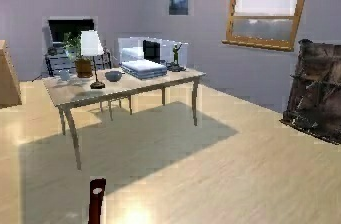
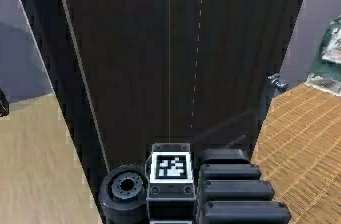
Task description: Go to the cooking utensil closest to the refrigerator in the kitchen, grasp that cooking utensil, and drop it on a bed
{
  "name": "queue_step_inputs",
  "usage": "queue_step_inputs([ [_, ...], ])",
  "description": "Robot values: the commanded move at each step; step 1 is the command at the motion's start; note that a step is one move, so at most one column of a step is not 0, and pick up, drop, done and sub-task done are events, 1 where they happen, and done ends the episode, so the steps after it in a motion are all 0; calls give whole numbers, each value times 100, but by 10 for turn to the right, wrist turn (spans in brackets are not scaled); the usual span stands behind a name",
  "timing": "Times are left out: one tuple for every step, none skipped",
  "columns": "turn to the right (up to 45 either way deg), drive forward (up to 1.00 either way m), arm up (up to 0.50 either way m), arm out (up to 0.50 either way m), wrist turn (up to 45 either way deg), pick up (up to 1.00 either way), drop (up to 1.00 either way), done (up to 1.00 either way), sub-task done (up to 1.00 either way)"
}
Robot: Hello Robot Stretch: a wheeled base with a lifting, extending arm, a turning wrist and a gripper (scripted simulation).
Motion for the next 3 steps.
queue_step_inputs([
  [0, 50, 0, 0, 0, 0, 0, 0, 0],
  [270, 0, 0, 0, 0, 0, 0, 0, 0],
  [30, 0, 0, 0, 0, 0, 0, 0, 0],
])
